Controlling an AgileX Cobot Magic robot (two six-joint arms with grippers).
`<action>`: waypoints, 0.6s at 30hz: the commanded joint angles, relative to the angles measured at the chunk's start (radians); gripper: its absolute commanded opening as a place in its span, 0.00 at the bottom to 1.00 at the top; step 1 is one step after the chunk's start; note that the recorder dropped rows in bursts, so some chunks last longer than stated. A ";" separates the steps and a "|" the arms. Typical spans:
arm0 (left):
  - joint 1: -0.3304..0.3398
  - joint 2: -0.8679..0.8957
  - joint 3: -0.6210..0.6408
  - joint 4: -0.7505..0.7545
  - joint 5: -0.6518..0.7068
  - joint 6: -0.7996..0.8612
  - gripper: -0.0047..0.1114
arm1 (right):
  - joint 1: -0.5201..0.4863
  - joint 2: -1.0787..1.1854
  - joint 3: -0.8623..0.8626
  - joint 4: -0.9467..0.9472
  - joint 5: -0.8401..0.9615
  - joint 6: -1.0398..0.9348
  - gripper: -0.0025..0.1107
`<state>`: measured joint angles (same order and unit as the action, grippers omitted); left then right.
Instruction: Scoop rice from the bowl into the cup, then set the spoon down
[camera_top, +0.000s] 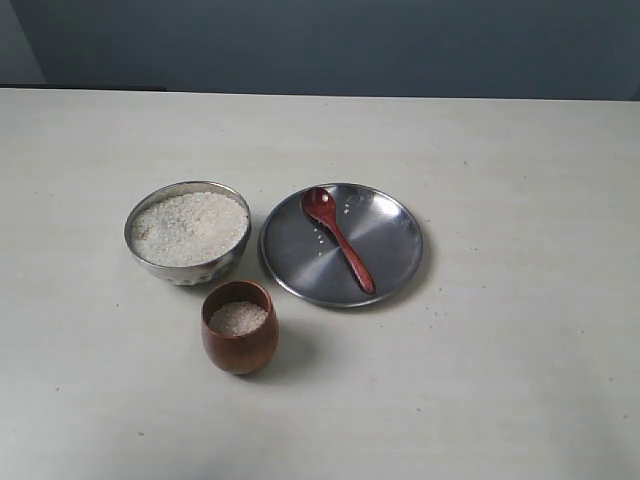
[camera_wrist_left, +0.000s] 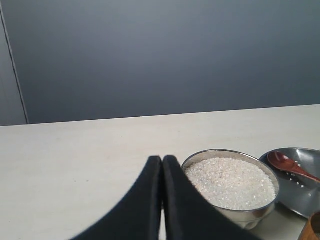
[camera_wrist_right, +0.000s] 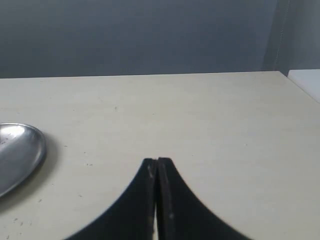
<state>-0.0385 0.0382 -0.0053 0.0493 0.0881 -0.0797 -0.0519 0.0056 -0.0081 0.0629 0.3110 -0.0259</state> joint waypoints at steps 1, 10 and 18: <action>-0.003 -0.005 0.005 -0.075 -0.013 0.104 0.04 | -0.005 -0.006 0.008 -0.008 -0.007 0.000 0.02; -0.003 -0.005 0.005 -0.064 0.133 0.106 0.04 | -0.005 -0.006 0.008 -0.008 -0.007 0.000 0.02; -0.003 -0.005 0.005 -0.067 0.176 0.104 0.04 | -0.005 -0.006 0.008 -0.006 -0.007 0.000 0.02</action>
<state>-0.0385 0.0382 -0.0047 -0.0110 0.2381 0.0249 -0.0519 0.0056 -0.0081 0.0629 0.3110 -0.0259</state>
